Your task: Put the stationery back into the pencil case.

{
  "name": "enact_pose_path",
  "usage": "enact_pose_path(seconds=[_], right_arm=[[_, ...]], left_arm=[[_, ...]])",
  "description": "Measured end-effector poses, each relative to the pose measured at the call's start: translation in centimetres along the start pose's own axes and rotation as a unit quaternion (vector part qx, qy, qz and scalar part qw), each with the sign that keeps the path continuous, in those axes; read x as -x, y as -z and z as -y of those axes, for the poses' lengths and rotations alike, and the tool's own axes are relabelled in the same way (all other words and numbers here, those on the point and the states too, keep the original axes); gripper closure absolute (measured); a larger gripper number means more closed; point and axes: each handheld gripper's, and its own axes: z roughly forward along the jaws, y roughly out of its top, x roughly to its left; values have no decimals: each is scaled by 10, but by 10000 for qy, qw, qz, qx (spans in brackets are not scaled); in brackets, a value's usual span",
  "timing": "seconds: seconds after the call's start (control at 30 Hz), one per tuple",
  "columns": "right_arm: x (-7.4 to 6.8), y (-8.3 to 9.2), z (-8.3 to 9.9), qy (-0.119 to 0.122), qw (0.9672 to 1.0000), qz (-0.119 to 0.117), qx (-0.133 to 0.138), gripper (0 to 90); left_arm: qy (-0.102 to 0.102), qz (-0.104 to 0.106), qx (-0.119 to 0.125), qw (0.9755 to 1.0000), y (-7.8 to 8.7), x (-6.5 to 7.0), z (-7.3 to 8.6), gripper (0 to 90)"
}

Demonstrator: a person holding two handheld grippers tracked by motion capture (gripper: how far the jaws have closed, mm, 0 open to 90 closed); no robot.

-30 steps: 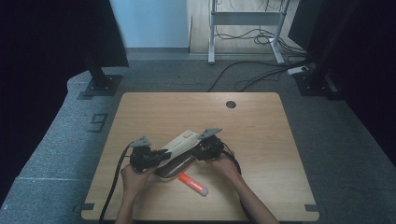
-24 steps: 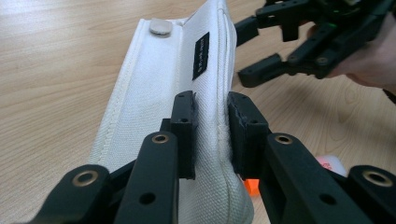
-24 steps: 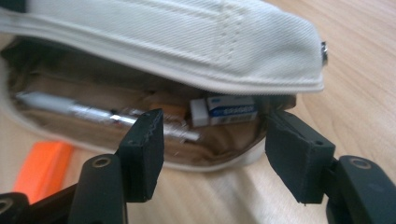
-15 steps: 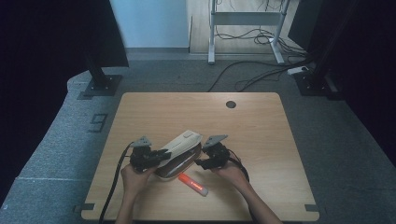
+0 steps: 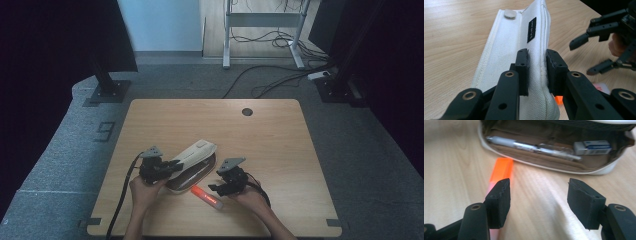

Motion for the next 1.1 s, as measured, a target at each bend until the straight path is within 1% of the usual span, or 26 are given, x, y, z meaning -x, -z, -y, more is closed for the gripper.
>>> enact_pose_path(seconds=[0.13,0.27,0.47,0.5,0.57,0.63,0.73,0.83,0.87,0.93,0.97,1.1], right_arm=[[-10,0,4,30,10000,-79,10,346],[-20,-2,8,81,9998,-179,-40,347],[-31,-6,12,125,9994,-304,-91,361],[-32,-7,12,106,9993,-331,-118,365],[-35,-11,14,153,9990,-370,-178,375],[-37,-14,16,184,9989,-362,-234,389],[-39,-16,17,304,9988,-287,-247,411],[-42,-16,16,504,9981,-148,-320,450],[-42,-15,16,534,9979,-150,-332,487],[-43,-14,16,567,9976,-189,-343,588],[-43,-13,16,573,9976,-189,-342,625],[-44,-12,17,445,9982,-189,-355,651]], left_arm=[[-3,0,0,10000,0,0,0,731],[-11,-1,-9,10000,0,0,0,731],[-17,-6,-15,10000,0,1,0,731],[-19,-11,-19,10000,0,1,0,730],[-17,-12,-9,10000,0,1,0,730],[-12,-7,-5,10000,0,1,0,730],[-9,-9,-3,10000,0,1,0,731],[-13,-9,-9,10000,0,1,0,730],[-11,-7,-9,10000,0,1,0,730],[-3,-1,-8,10000,0,1,0,730],[-3,-2,-10,10000,0,1,0,730],[-1,0,-9,10000,0,0,0,730]])
